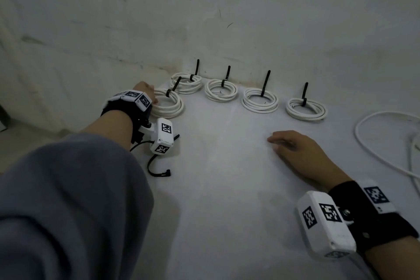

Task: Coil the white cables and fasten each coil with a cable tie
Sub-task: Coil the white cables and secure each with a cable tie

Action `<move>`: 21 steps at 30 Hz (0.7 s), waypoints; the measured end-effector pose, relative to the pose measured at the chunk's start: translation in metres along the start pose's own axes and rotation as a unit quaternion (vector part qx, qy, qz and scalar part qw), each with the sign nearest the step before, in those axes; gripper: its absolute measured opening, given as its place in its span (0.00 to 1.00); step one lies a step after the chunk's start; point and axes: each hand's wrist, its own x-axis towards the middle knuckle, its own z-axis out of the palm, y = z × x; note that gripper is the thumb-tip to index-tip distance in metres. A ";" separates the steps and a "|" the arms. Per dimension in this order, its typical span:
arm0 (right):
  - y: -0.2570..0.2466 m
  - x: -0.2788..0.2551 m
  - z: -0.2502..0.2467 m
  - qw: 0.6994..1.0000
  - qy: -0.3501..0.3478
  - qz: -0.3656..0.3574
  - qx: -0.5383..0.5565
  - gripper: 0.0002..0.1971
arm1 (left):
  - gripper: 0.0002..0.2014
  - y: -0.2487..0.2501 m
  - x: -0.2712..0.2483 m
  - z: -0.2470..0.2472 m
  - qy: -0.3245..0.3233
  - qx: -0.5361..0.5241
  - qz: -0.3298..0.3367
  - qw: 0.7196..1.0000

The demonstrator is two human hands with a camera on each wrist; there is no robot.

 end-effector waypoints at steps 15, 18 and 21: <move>-0.001 -0.001 -0.002 1.000 -0.004 0.007 0.002 0.09 | 0.55 -0.004 -0.001 -0.001 -0.097 0.297 0.105 0.944; -0.001 -0.001 -0.003 1.000 -0.007 0.012 0.005 0.09 | 0.59 -0.010 -0.002 0.001 -0.094 0.257 0.116 0.955; -0.001 -0.001 -0.003 1.000 -0.005 0.012 0.013 0.09 | 0.53 -0.012 -0.001 0.002 -0.087 0.254 0.093 0.959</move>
